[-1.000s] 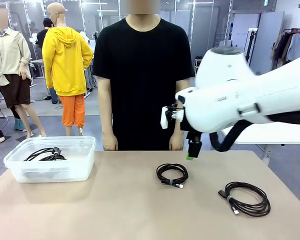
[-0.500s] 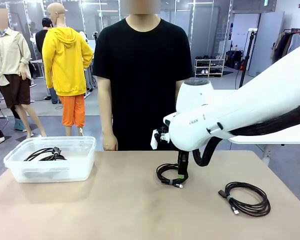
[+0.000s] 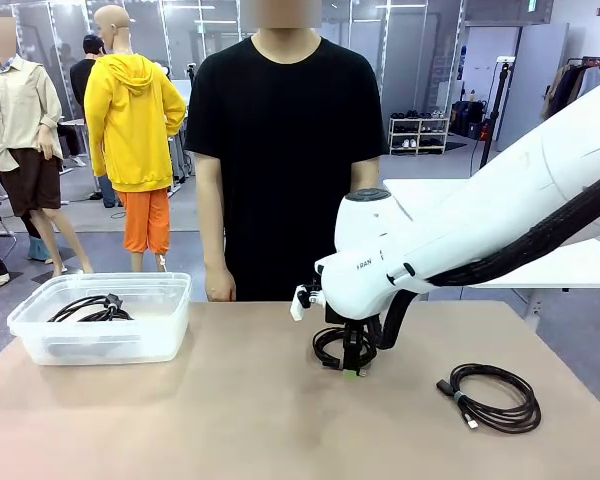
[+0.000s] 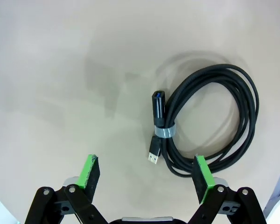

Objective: Organize and store the cables.
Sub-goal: Place the USB Extension Cable into the Organizing box.

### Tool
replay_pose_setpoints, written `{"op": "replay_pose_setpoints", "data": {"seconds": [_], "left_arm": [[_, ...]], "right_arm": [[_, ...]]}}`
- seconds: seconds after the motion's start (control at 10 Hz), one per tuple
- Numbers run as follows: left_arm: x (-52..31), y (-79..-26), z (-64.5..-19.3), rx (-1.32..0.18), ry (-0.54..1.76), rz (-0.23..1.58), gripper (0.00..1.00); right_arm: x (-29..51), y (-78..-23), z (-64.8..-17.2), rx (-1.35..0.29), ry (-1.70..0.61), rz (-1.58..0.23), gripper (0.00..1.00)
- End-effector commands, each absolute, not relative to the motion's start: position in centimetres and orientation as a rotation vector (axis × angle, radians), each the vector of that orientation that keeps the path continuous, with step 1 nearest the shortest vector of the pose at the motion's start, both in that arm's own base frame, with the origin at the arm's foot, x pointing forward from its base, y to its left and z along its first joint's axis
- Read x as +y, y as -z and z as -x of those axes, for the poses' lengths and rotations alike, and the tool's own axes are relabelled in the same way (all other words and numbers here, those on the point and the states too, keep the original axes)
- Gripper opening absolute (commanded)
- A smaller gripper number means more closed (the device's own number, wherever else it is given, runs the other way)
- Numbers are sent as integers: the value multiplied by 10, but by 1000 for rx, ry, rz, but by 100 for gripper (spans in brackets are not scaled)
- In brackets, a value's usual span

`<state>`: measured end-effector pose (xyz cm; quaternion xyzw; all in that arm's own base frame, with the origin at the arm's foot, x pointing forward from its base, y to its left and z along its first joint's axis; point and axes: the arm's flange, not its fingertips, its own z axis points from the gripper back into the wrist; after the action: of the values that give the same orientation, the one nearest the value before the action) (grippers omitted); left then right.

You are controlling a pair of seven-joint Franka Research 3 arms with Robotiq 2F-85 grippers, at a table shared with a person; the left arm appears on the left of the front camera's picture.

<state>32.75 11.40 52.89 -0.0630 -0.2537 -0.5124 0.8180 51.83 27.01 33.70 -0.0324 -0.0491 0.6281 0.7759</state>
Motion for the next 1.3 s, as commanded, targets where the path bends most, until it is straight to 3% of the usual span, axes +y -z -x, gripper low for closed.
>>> {"op": "replay_pose_setpoints", "data": {"seconds": [0.0,0.7,0.8,0.9,1.1,1.2], "left_arm": [[113,-529,-329,-555,1085,132,100],[113,-529,-329,-555,1085,132,100],[113,-529,-329,-555,1085,132,100],[113,-529,-329,-555,1085,132,100],[113,-529,-329,-555,1085,132,100],[113,-529,-329,-555,1085,132,100]], "right_arm": [[273,-330,-530,-120,-1373,61,100],[278,-303,-546,-111,-1415,73,100],[279,-303,-547,-114,-1416,65,81],[281,-302,-548,-109,-1428,72,44],[282,-302,-549,-98,-1430,56,0],[282,-303,-550,-98,-1431,50,0]]}}
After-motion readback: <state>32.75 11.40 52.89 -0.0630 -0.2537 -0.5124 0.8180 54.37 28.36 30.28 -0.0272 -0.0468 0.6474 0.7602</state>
